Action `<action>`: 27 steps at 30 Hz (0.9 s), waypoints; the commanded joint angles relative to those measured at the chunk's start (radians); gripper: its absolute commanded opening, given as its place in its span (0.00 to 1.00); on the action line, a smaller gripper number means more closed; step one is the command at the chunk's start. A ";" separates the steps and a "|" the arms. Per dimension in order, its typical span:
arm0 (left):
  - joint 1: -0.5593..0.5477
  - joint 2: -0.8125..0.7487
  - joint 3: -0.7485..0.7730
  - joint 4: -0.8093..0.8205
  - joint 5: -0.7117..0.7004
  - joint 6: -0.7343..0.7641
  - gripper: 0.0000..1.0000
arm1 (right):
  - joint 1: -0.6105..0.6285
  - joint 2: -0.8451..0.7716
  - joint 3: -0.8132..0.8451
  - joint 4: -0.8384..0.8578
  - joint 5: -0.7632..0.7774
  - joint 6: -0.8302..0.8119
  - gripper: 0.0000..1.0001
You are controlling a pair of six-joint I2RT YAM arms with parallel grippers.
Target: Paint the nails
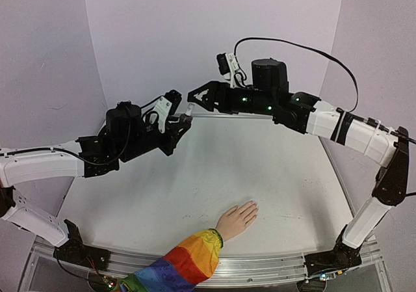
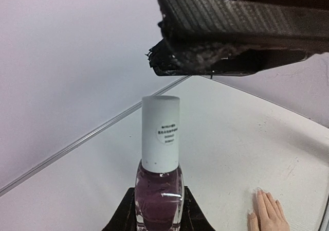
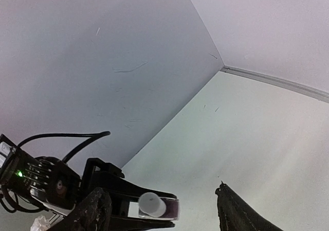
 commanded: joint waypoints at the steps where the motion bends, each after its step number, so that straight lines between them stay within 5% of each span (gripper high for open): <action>1: -0.013 0.018 0.077 0.037 -0.107 0.026 0.00 | 0.023 0.045 0.066 0.013 0.045 0.048 0.70; 7: -0.019 0.019 0.081 0.037 -0.108 0.020 0.00 | 0.034 0.101 0.115 0.014 0.037 0.051 0.55; 13: -0.019 0.019 0.070 0.041 -0.108 0.009 0.00 | 0.036 0.110 0.113 0.037 0.026 0.051 0.20; 18: -0.018 0.020 0.069 0.041 -0.074 -0.024 0.00 | 0.035 0.115 0.097 0.061 -0.032 0.031 0.00; 20: -0.009 0.009 0.063 0.046 -0.001 -0.046 0.00 | 0.031 0.098 0.083 0.077 -0.086 -0.023 0.00; 22: 0.059 -0.012 0.045 0.060 0.248 -0.104 0.00 | 0.009 0.067 0.054 0.106 -0.209 -0.139 0.00; 25: 0.232 -0.015 -0.001 0.245 0.841 -0.305 0.00 | -0.039 0.043 0.005 0.174 -0.847 -0.303 0.00; 27: 0.281 0.031 0.000 0.437 1.196 -0.480 0.00 | -0.035 0.052 0.019 0.173 -1.073 -0.284 0.00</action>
